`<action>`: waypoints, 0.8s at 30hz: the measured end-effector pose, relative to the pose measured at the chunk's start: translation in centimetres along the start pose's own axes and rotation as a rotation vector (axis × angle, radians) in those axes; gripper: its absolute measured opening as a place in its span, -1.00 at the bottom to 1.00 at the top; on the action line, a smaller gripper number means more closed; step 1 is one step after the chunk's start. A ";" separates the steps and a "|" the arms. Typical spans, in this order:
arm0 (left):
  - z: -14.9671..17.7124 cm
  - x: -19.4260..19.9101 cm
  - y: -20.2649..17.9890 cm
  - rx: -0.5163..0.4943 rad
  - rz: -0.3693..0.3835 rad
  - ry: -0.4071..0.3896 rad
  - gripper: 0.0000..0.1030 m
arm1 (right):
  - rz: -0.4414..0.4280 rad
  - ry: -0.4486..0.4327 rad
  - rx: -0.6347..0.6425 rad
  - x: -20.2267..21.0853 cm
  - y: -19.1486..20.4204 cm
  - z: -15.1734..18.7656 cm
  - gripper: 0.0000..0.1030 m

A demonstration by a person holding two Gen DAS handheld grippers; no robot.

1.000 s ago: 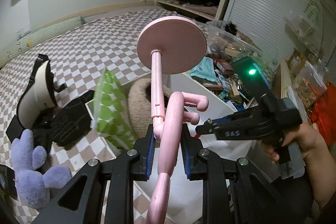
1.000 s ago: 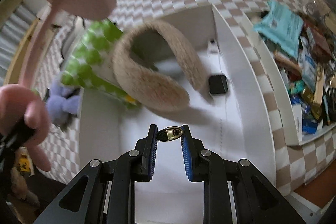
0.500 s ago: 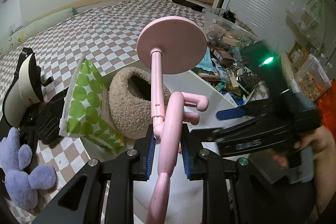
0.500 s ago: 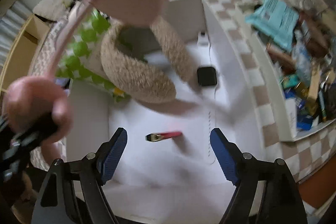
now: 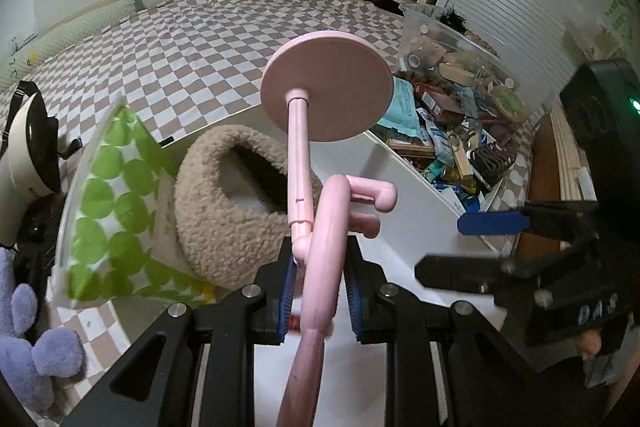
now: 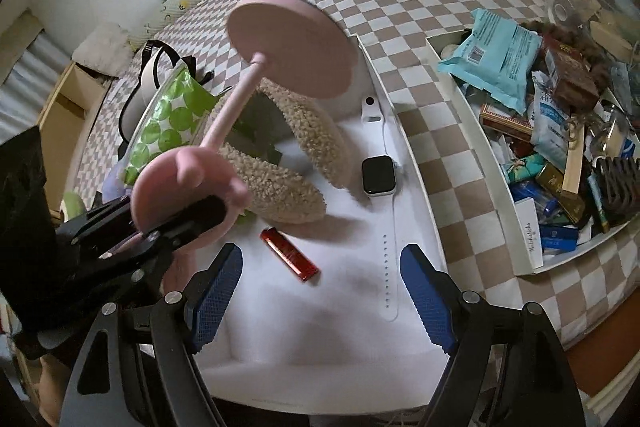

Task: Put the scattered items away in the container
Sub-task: 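Drop the red stick into the box with the right tool while the left holds the fan above it, then lower the pink fan into the white box and open the left tool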

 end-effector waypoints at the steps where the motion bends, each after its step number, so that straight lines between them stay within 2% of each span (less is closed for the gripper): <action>1: -0.2 -0.2 0.0 0.003 -0.002 -0.003 -0.56 | 0.002 0.002 0.004 -0.1 0.0 0.0 0.58; 7: -1.5 -1.0 0.2 0.007 -0.057 -0.017 -0.56 | 0.032 0.017 0.011 -0.5 -0.2 0.1 0.58; 18: -1.3 -3.6 0.5 0.091 -0.010 0.050 -0.55 | 0.065 0.009 0.045 0.0 0.1 0.3 0.58; 20: -1.2 -3.6 0.5 0.098 0.006 0.056 -0.44 | 0.067 0.010 0.042 0.0 0.0 0.3 0.58; 22: -1.0 -3.2 0.6 0.108 0.043 0.055 -0.10 | 0.071 0.010 0.039 0.0 -0.2 0.2 0.58; 24: -0.8 -3.0 0.5 0.104 0.044 0.057 -0.08 | 0.074 0.007 0.035 0.1 -0.3 0.2 0.58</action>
Point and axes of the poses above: each gripper's, at about its wrist camera, not at the fingertips, and x roughly against the way its jaws point, y to its left, z to its underside, the point moved 3 cm from there along -x, roughly the way its jaws point, and after that the axes turned 15 degrees about y, right-handed, at the moved point
